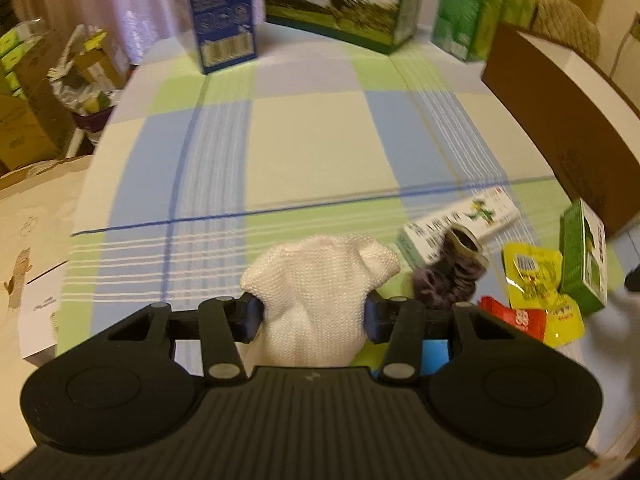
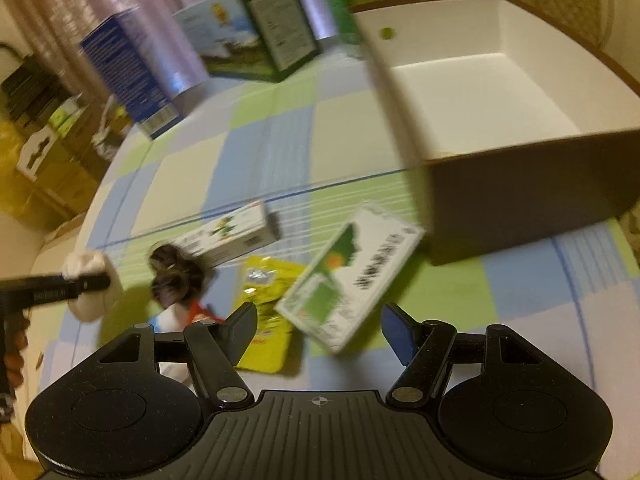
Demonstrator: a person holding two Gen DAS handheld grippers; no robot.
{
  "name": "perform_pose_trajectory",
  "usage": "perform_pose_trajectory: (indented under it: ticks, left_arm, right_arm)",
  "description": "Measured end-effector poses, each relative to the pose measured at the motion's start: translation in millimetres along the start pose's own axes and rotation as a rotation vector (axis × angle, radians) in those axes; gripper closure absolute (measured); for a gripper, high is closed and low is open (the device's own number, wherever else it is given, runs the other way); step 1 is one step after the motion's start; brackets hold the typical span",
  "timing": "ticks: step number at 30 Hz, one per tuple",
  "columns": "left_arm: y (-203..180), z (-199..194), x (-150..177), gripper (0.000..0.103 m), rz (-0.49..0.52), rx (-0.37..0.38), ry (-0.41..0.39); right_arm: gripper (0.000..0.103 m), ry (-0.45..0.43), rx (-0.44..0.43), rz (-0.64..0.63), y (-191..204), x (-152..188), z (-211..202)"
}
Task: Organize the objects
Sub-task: 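Grasp the white towel with the left tool while the right tool grasps the white bottle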
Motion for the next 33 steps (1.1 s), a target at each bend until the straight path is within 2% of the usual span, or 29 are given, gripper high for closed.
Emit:
perform_pose_trajectory:
  ticks: [7, 13, 17, 23, 26, 27, 33]
  left_arm:
    - [21.9, -16.3, 8.7, 0.059, -0.066, -0.006, -0.008]
    - [43.4, -23.4, 29.9, 0.059, -0.130, -0.014, 0.008]
    - [58.7, -26.9, 44.6, 0.059, -0.175, -0.028, 0.021]
    - [71.3, -30.8, 60.9, 0.059, -0.215, -0.036, 0.034]
    - [73.0, -32.0, 65.5, 0.059, -0.221, -0.036, 0.038]
    - [73.2, -32.2, 66.3, 0.059, -0.221, -0.036, 0.039]
    - [67.1, -35.2, 65.8, 0.059, -0.205, -0.026, 0.037]
  right_arm:
    - [0.037, 0.071, -0.105, -0.198, 62.6, 9.6, 24.9]
    - [0.038, 0.095, -0.143, -0.382, 102.4, 18.0, 45.1]
    - [0.038, 0.129, -0.154, -0.454, 118.0, 24.8, 60.1]
    - [0.038, 0.166, -0.099, -0.594, 132.4, 36.7, 87.3]
    - [0.046, 0.163, -0.068, -0.637, 135.0, 39.0, 99.3]
    - [0.057, 0.169, -0.062, -0.650, 135.5, 39.8, 102.1]
    - [0.059, 0.152, -0.066, -0.632, 131.8, 38.8, 96.3]
Point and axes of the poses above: each gripper's, at about its wrist camera, not at the fingertips, and z roughly the way its jaws point, y to its left, x to its underside, the point moved 3 cm from there along z, roughly the way its jaws point, and after that the axes turned 11 degrees about y, right-handed, at the moved point
